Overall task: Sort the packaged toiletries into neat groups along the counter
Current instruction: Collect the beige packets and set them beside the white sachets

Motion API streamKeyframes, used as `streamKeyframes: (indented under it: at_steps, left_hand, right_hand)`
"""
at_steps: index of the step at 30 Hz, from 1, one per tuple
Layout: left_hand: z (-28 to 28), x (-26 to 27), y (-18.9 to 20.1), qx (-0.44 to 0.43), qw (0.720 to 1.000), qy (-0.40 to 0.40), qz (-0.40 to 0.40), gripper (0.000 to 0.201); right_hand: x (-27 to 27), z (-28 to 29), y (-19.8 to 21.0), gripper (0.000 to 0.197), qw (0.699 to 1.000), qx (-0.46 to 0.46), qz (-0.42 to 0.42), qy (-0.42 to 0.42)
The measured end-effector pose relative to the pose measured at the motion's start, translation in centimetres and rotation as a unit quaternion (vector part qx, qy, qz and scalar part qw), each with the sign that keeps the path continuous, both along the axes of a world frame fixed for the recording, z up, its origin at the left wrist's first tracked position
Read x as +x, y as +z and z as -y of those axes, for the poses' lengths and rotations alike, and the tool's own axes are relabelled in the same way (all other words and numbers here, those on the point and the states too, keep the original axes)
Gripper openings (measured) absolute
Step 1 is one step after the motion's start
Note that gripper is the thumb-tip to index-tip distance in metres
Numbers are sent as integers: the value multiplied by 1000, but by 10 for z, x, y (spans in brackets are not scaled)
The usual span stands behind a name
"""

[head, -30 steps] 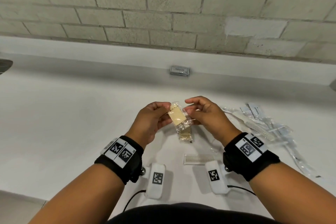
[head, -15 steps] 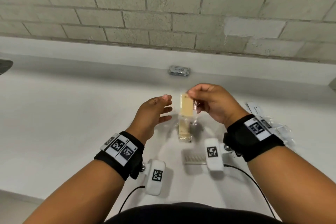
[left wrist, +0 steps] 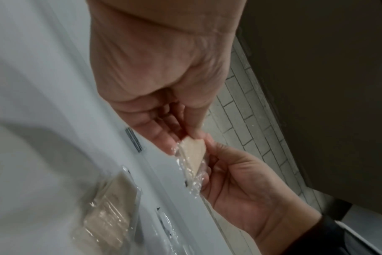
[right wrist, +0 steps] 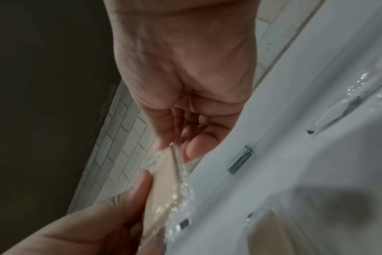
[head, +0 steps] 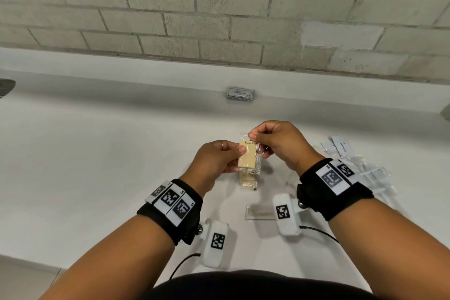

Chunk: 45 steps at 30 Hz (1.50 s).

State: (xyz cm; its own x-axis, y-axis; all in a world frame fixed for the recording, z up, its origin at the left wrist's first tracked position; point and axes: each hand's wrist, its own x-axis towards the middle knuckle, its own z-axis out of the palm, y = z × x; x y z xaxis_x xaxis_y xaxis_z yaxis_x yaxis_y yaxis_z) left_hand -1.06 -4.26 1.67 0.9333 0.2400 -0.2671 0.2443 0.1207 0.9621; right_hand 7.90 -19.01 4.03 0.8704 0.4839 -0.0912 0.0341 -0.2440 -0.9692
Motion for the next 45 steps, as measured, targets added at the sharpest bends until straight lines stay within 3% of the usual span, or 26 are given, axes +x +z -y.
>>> streamKeyframes:
  at_steps: [7, 12, 14, 20, 23, 25, 28, 31, 33, 34, 36, 38, 41, 43, 45]
  left_hand:
    - [2, 3, -6, -7, 1000, 22, -20, 12]
    - [-4, 8, -16, 51, 995, -4, -82, 13]
    - [-10, 8, -22, 76, 991, 0, -110, 15]
    - [-14, 5, -30, 88, 981, -23, -173, 16]
    - [-8, 8, -29, 72, 978, -29, -195, 13]
    - [-2, 10, -26, 62, 975, -42, -208, 14]
    - [1, 12, -26, 40, 976, -40, -208, 17]
    - [-4, 3, -28, -19, 981, -35, -189, 13]
    - [-9, -3, -30, -28, 985, -34, -166, 22]
    - [-12, -4, -31, 3, 988, -26, -151, 35]
    - [-20, -3, -35, 115, 987, -18, -108, 65]
    - [-24, -2, -35, 234, 969, -63, -59, 86]
    - [-16, -3, -39, 329, 933, -146, -16, 87]
    - [-11, -3, -44, 351, 927, -135, -2, 77]
    - [-11, -1, -49, 355, 929, -106, 5, 73]
  right_hand:
    - [-1, 7, -4, 11, 997, -8, -69, 24]
    - [12, 2, -12, 15, 990, -107, -81, 33]
    - [13, -3, -21, 8, 981, -163, -94, 38]
    - [14, -5, -38, 21, 960, -251, -82, -90]
    - [4, 1, -39, 23, 946, -225, -220, -81]
    - [-6, -5, -37, 17, 938, -225, -260, -48]
    - [-14, -20, -37, 21, 934, -264, -238, -30]
    - [-17, -27, -41, 17, 949, -234, -212, -10]
    - [-18, -26, -42, 10, 959, -262, -106, 30]
    - [-18, -26, -40, 14, 950, -306, -19, 54]
    - [-19, -27, -35, 24, 894, -410, 164, 81]
    - [-21, -32, -34, 27, 846, -451, 265, 110]
    - [-28, -38, -42, 26, 835, -445, 270, 178]
    - [-30, -36, -50, 27, 862, -413, 242, 168]
    - [-29, -28, -55, 45, 902, -362, 195, 131]
